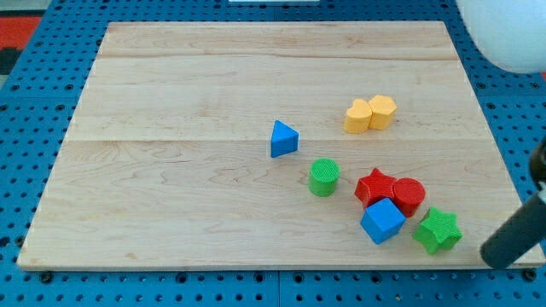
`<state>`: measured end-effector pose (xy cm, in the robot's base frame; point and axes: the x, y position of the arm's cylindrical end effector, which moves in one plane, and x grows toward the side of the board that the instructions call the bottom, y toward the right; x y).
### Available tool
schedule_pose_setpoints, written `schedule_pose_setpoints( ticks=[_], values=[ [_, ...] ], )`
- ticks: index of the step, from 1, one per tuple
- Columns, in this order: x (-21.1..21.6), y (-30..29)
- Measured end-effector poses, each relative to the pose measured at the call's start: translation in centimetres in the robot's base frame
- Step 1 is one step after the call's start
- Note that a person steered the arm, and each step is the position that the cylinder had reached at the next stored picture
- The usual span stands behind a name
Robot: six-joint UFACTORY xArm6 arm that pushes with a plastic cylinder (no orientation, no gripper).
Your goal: Push the blue cube into the green circle
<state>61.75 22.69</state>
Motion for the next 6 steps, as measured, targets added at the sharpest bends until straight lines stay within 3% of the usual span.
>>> schedule_pose_setpoints(
  ticks=[3, 6],
  values=[
    [-0.3, -7.3],
    [-7.2, -12.0]
  ],
)
